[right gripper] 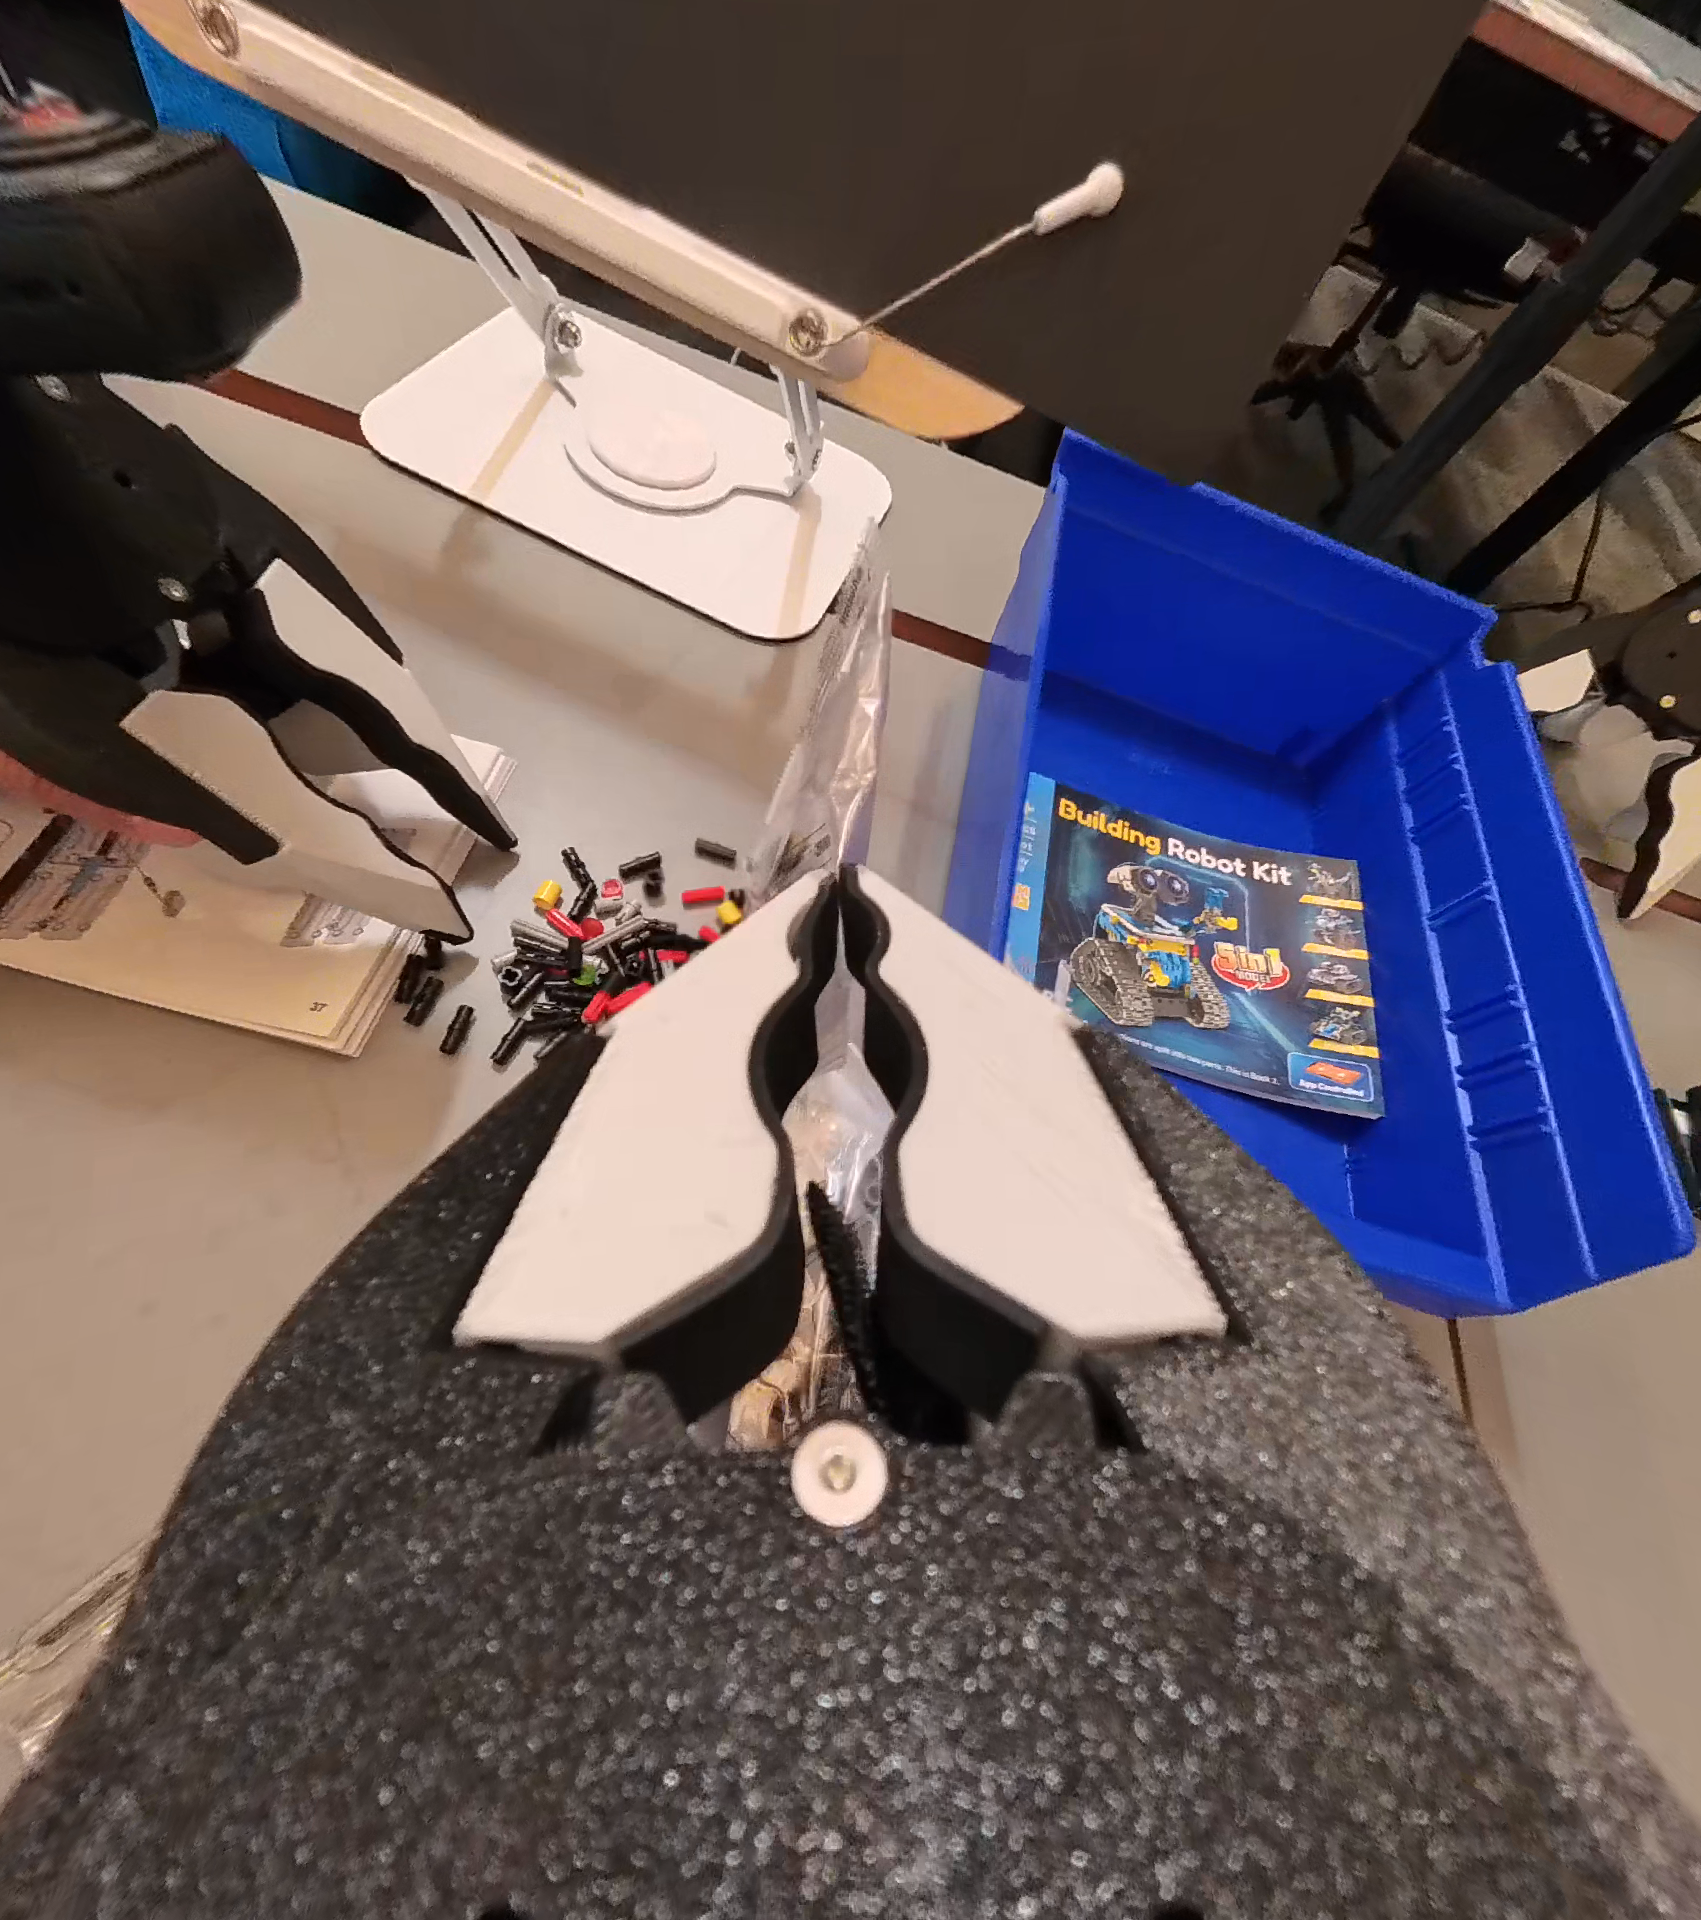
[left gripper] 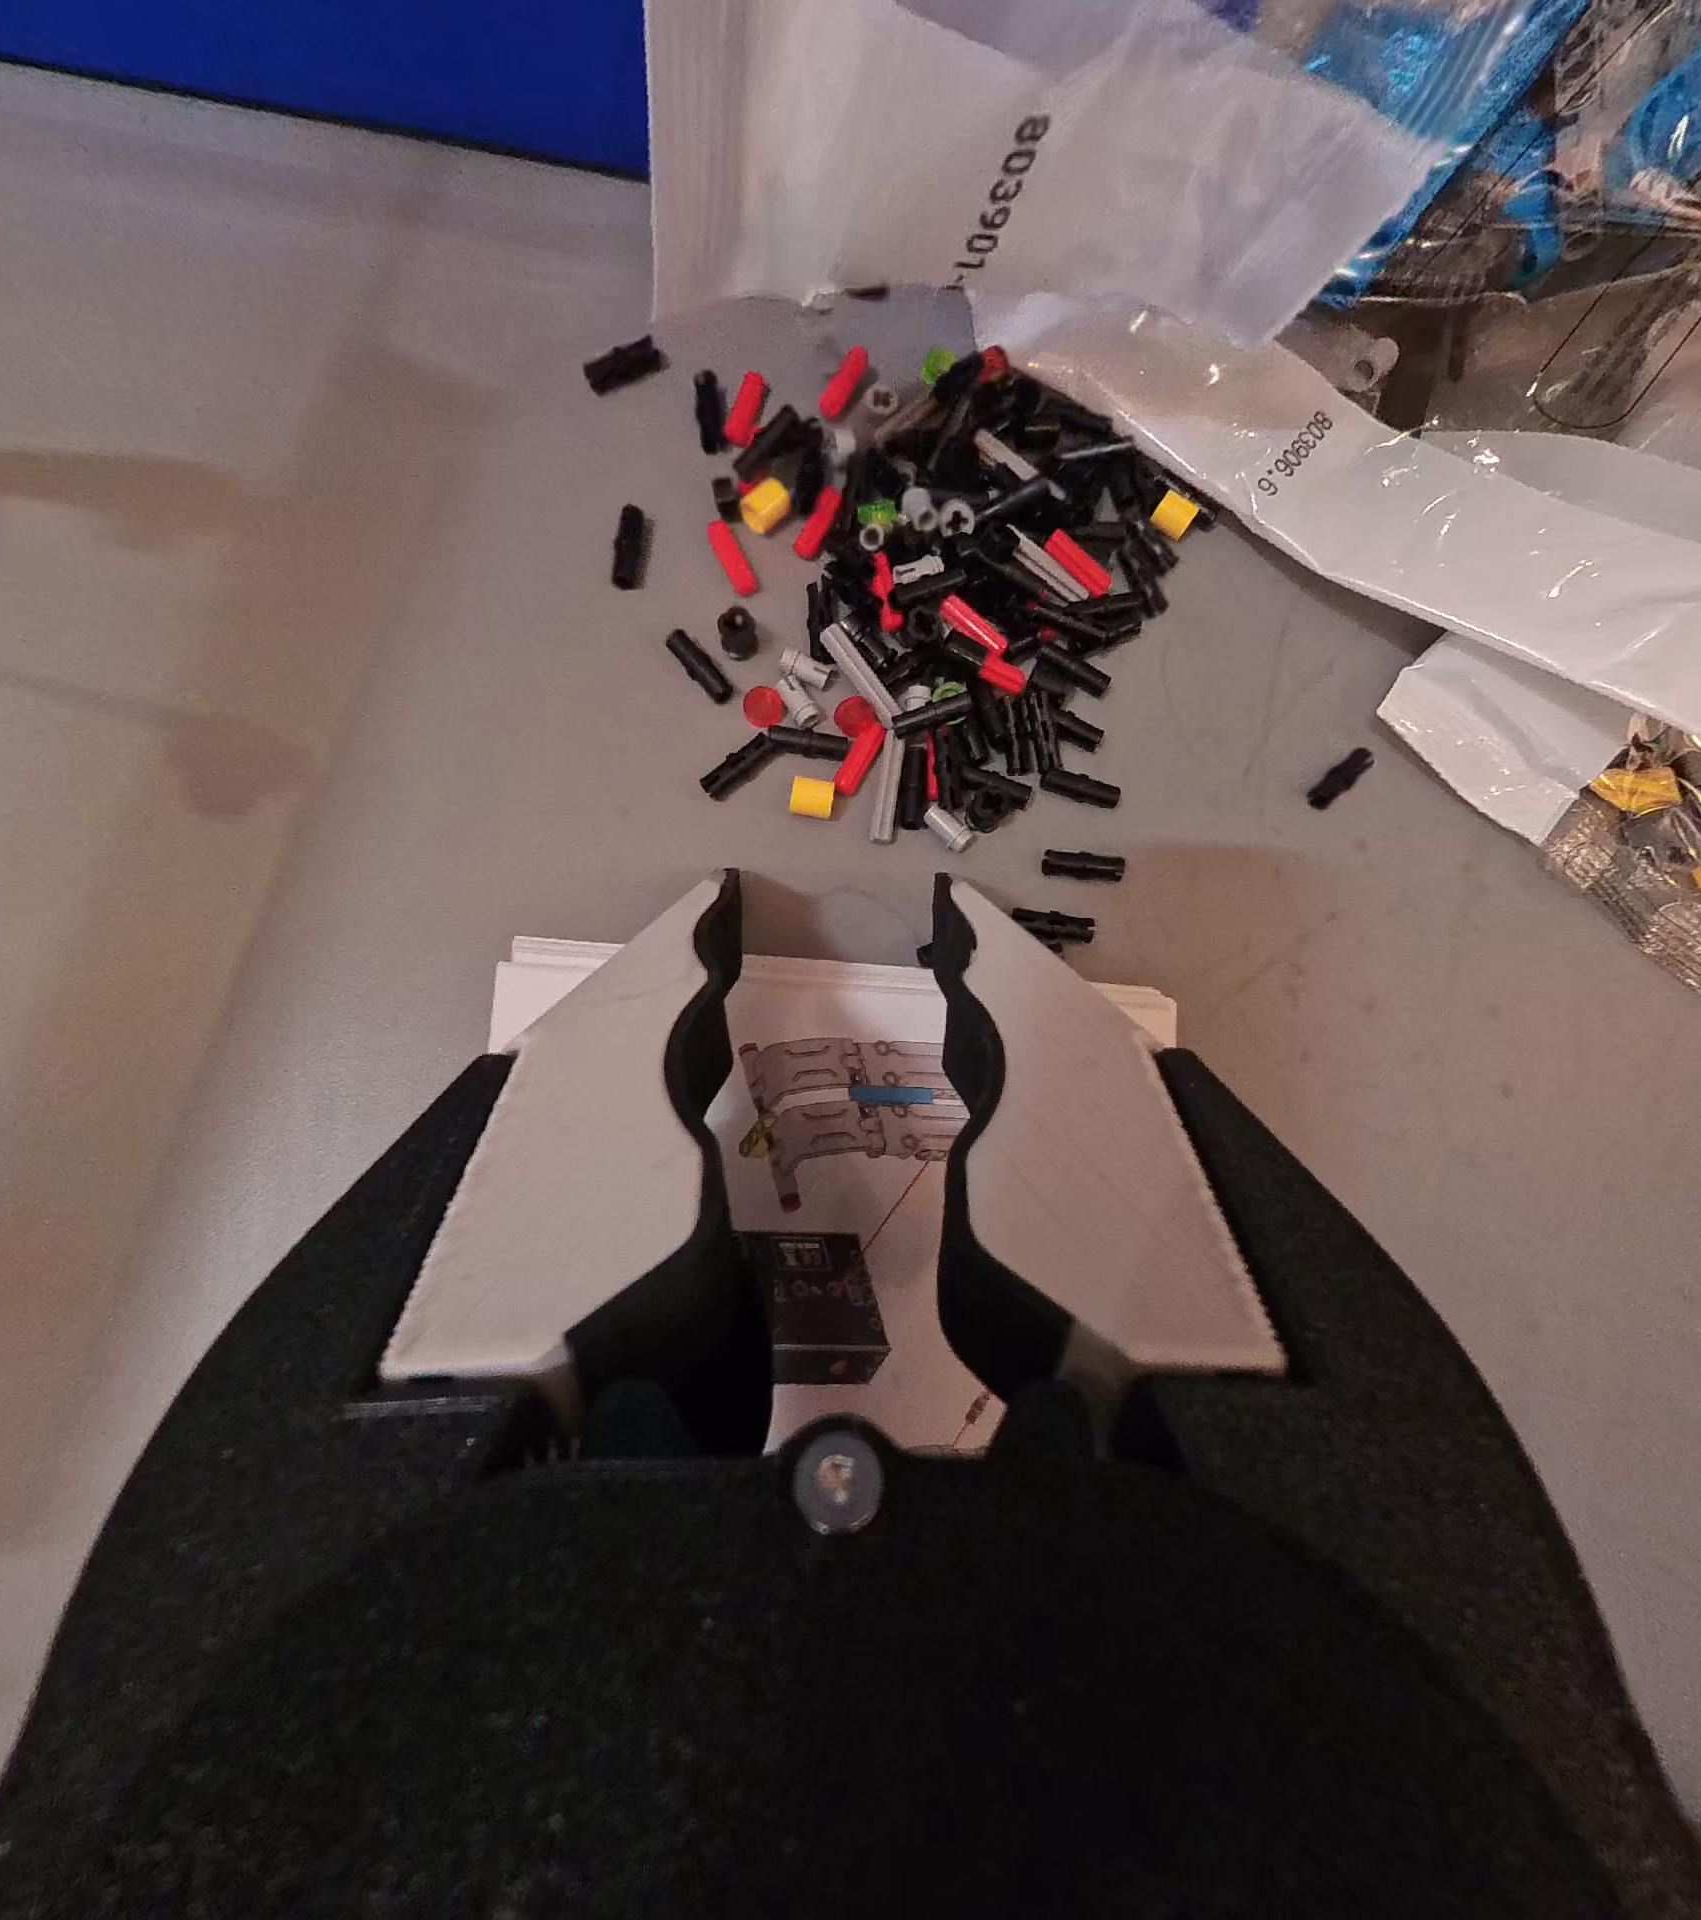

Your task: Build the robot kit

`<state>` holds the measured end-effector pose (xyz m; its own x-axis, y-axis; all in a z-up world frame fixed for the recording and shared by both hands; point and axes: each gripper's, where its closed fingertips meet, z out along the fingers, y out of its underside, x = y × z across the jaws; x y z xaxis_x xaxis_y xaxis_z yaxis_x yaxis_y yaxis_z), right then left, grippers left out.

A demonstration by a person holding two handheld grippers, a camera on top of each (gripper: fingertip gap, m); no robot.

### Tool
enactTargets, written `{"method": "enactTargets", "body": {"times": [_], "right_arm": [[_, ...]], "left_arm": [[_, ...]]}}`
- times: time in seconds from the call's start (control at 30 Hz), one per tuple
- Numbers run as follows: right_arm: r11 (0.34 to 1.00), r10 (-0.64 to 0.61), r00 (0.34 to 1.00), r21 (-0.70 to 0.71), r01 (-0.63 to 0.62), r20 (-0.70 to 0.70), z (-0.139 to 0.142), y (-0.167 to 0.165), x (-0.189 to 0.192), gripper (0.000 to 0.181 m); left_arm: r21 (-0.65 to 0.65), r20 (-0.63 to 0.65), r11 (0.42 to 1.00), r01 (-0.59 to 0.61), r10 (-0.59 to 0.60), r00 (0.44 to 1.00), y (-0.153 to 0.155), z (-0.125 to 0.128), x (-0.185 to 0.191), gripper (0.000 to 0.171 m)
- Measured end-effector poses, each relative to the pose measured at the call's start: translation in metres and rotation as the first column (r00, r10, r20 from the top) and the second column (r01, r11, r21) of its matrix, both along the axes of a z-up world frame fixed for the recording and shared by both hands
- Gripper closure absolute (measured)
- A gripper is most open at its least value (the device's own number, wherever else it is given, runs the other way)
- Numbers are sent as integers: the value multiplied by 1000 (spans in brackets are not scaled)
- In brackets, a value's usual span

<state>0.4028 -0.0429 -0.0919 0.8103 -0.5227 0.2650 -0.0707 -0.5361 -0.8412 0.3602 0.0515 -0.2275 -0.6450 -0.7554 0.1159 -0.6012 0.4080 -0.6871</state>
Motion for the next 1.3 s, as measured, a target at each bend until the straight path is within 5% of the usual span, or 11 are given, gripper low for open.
{"method": "enactTargets", "body": {"times": [0.6,0.8,0.9,0.97,1.03,1.1,1.3], "right_arm": [[993,23,998,117,-15,-66,68,-29,12,181],[961,66,965,276,7,-255,77,-38,41,181],[864,189,841,493,103,-507,80,-47,68,181],[743,374,646,632,221,-666,81,-53,85,181],[590,613,409,736,332,-676,88,-60,97,181],[513,697,301,746,424,-651,81,-71,115,181],[759,218,569,504,412,-793,-5,-97,174,181]], "left_arm": [[-44,44,999,-19,21,999,3,36,-11,135],[-124,68,991,-50,59,996,5,69,-32,135],[-142,80,986,-83,95,992,6,82,-51,135],[-144,87,984,-108,121,989,4,88,-68,135],[-166,87,979,-122,138,987,-3,92,-88,135],[-199,82,973,-118,136,987,-12,89,-114,135],[-241,42,953,-184,200,979,-14,61,-196,135]]}}
